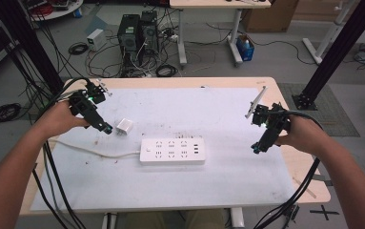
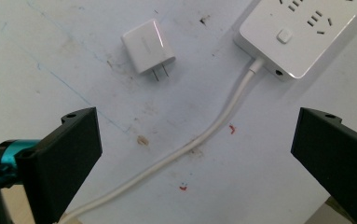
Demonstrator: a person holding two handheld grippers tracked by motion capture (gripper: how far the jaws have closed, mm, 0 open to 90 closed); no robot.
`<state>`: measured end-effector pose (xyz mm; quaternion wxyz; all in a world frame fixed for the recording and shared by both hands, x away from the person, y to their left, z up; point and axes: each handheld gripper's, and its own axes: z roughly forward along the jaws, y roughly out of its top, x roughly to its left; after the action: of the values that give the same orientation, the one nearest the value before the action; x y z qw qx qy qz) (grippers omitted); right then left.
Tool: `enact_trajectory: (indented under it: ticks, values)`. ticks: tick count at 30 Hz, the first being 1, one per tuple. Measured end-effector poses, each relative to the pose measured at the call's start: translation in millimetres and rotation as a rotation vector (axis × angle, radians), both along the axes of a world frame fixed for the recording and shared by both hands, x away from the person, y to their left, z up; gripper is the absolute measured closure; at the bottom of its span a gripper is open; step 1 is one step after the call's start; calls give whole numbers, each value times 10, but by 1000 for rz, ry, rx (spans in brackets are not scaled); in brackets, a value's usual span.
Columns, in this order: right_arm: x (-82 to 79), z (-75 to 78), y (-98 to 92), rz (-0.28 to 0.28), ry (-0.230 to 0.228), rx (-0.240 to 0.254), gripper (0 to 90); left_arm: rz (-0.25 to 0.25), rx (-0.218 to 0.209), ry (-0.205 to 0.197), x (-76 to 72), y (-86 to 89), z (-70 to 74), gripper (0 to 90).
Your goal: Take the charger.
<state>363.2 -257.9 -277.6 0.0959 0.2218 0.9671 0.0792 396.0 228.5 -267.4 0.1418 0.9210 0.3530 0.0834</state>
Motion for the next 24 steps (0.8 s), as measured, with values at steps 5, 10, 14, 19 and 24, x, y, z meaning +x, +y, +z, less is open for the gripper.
enact_trajectory:
  ticks: [5,10,14,19,24]
  values:
    - [7,-6,-4,-5,3,0,10,46,-7,-24,24,-21,12,17]
    - [-9,-4,10,-9,-2,0,10,66,-13,-42,42,-30,32,17]
    - [-13,6,13,-7,-6,-1,10,86,-18,-66,73,-15,61,17]
    - [-17,6,26,-23,-8,4,10,143,-31,-88,137,-19,74,17]
    - [-17,4,67,-20,-7,12,10,221,-37,-100,263,-26,38,17]
